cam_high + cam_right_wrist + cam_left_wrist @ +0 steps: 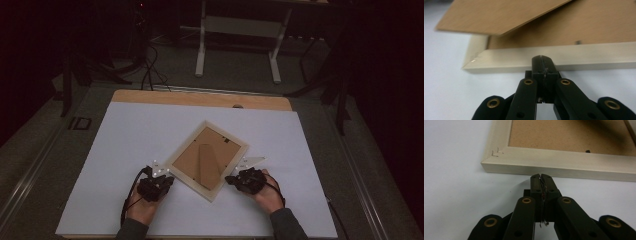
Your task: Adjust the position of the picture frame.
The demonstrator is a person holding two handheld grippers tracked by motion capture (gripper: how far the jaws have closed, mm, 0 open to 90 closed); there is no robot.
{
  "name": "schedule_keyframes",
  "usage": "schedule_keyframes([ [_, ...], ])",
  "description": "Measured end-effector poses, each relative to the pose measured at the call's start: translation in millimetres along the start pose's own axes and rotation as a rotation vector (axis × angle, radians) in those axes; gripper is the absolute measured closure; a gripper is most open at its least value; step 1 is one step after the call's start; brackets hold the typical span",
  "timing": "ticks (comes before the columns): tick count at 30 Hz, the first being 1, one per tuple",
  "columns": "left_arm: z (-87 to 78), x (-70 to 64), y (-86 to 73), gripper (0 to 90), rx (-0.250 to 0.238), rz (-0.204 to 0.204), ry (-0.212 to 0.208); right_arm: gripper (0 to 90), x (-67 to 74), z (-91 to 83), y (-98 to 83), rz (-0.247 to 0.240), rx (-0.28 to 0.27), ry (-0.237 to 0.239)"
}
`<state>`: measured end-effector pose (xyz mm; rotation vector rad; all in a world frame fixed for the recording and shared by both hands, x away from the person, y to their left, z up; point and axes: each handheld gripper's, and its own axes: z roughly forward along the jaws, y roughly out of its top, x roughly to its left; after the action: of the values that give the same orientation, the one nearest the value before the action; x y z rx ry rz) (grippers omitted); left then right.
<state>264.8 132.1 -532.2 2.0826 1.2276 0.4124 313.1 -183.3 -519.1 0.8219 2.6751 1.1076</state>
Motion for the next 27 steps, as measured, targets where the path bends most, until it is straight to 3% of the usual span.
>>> schedule_keyframes([
  [6, 2.2, -0.6, 0.5, 89.9, 0.003, 0.002, 0.003, 90.0, -22.0, -8.2, 7.2, 0.039, -0.042, -0.065],
  [8, 2.5, -0.8, 1.0, 89.9, 0.003, 0.001, 0.004, 90.0, -40.2, -11.4, 8.9, 0.103, -0.089, -0.096],
  [10, 2.8, -1.4, 1.1, 89.9, 0.003, 0.004, 0.006, 90.0, -44.1, -12.0, 8.9, 0.124, -0.101, -0.098],
  [12, 2.8, -2.8, 1.0, 89.9, 0.003, 0.006, 0.009, 90.0, -59.1, -12.9, 10.0, 0.163, -0.124, -0.149],
  [16, 2.9, -3.0, 0.9, 89.9, 0.002, 0.005, 0.01, 90.0, -72.6, -14.2, 11.8, 0.192, -0.134, -0.194],
  [18, 3.0, -2.6, 0.9, 89.8, 0.002, -0.001, 0.006, 90.0, -90.1, -15.6, 13.6, 0.247, -0.146, -0.243],
  [21, 3.3, -2.5, 1.3, 89.8, 0.001, -0.003, 0.003, 90.0, -93.8, -15.7, 13.8, 0.259, -0.147, -0.255],
  [22, 3.4, -2.5, 1.5, 89.7, 0.003, -0.003, 0.003, 90.0, -104.7, -15.4, 14.6, 0.302, -0.149, -0.28],
  [23, 3.7, -2.5, 1.8, 89.8, 0.003, -0.003, 0.002, 90.0, -107.8, -15.0, 15.4, 0.314, -0.148, -0.286],
  [27, 5.1, -2.3, 2.8, 89.7, -0.001, -0.006, 0.002, 90.0, -115.4, -11.2, 19.4, 0.329, -0.132, -0.312],
])
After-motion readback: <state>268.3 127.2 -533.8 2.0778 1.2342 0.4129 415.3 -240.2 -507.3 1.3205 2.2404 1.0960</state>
